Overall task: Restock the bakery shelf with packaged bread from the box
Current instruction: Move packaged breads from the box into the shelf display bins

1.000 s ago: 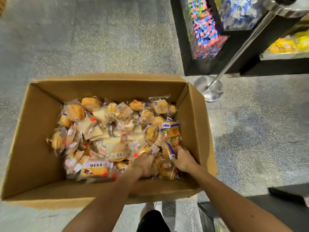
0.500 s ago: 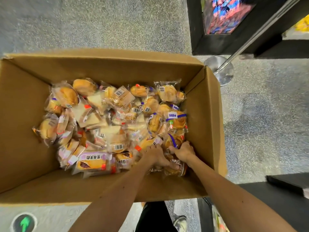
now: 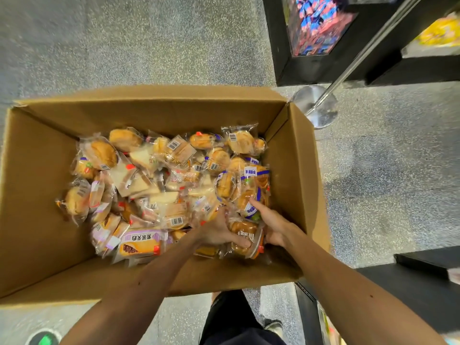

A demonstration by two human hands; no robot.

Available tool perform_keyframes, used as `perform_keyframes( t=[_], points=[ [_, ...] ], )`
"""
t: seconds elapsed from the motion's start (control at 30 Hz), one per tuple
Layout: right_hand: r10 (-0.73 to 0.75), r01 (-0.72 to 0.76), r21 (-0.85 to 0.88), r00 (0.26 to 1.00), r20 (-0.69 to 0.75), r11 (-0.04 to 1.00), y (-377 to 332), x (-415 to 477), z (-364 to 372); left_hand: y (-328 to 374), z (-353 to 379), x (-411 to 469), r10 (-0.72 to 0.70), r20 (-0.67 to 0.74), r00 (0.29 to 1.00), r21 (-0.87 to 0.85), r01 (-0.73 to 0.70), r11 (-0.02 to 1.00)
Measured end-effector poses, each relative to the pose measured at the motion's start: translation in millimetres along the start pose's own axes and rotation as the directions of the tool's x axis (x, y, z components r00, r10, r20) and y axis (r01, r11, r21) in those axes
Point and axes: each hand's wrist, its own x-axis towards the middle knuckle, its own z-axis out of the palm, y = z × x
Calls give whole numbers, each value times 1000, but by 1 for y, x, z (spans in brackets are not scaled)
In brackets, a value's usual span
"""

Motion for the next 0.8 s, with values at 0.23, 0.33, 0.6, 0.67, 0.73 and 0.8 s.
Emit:
perform_keyframes(
  t=[0.23,0.33,0.6,0.67,0.73,0.8],
  points=[
    [-232,231,42,972,42,972,-26,-54,16,21,-19,-48,57,-132,990,19,-55,998],
    [-365,361,-86,930,-34,928,-42,-88,21,41,-26,-70,122,-129,984,-46,-129,991],
    [-792,754,-261,604,-87,603,-43,-217,-11,106,-10,-142,294,-107,950,-90,-304,948],
    [-851,796,-310,513,-109,520,-29,-264,-32,129,12,-163,369,-119,922,-27,-374,927],
    [-896,814,-379,428,-120,439,-6,-316,-57,155,40,-183,466,-100,879,41,-464,885],
    [-927,817,-440,347,-139,372,29,-367,-87,180,78,-205,532,-57,845,74,-528,846]
  ],
)
